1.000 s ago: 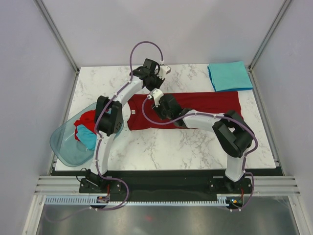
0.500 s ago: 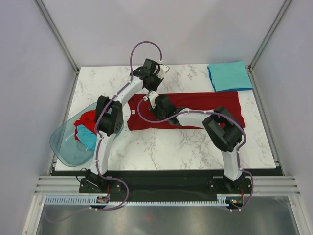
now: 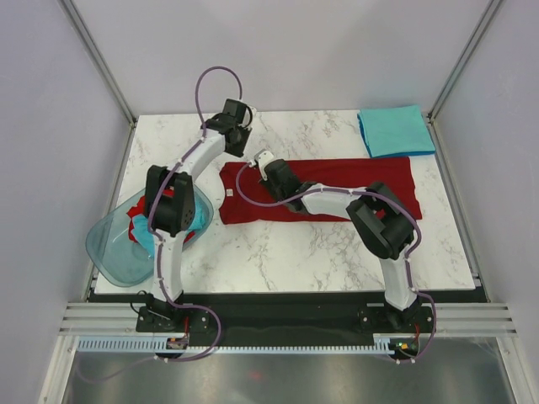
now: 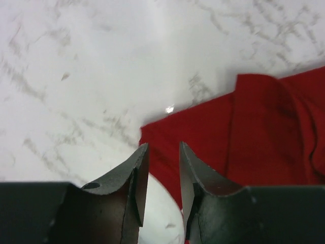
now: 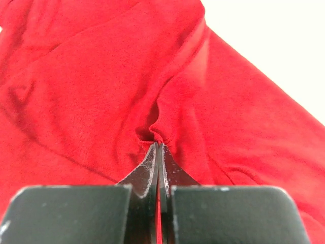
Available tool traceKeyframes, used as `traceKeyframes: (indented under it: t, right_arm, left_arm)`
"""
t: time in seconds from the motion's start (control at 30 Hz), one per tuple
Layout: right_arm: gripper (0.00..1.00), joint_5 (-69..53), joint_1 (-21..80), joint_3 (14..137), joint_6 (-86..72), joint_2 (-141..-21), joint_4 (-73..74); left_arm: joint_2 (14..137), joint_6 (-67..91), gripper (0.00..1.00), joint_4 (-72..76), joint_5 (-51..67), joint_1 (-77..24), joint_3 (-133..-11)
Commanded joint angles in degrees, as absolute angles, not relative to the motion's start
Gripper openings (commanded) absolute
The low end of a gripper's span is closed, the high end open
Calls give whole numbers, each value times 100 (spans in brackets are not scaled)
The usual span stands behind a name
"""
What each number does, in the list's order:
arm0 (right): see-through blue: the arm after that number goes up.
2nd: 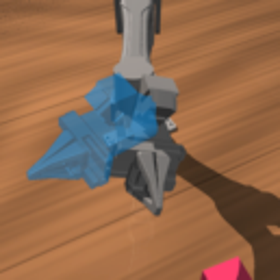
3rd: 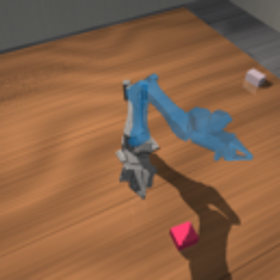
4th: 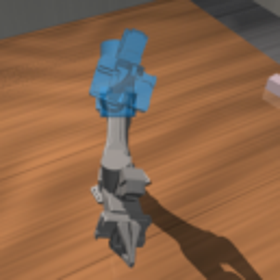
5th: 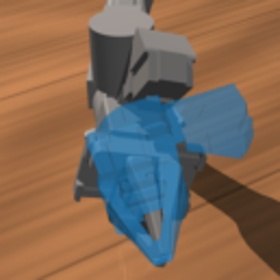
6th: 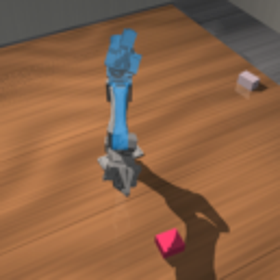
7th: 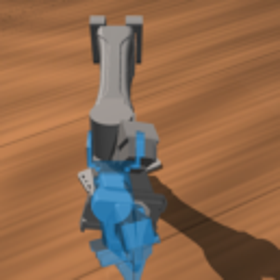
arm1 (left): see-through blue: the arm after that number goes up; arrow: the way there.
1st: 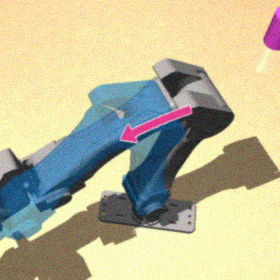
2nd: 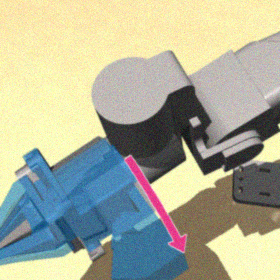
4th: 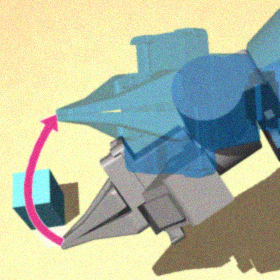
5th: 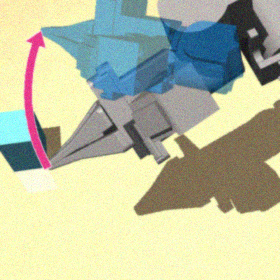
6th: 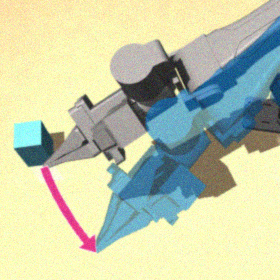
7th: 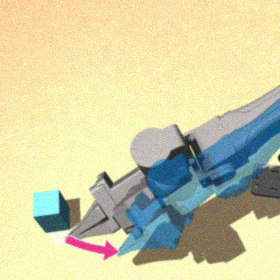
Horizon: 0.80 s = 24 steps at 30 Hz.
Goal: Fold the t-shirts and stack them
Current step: Fold the tshirt
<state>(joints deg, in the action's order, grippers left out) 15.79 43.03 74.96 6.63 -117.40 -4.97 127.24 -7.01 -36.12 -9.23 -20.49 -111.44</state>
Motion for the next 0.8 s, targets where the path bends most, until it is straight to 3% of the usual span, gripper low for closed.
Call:
traceKeyframes:
  t: [0.0,0.3,0.77]
  right_arm:
    - [0,2030,4254,7699,422,-11654,-571]
    - [0,1987,3683,7462,-579,-11567,-554]
    - [0,2302,3331,7839,-1169,-11707,-194]
  left_arm:
    - [11700,147,38,-3638,-1222,-1829,-10506]
    - [10092,571,38,-3876,-712,-1740,-8739]
    - [9115,439,38,-4148,-26,-2118,-7384]
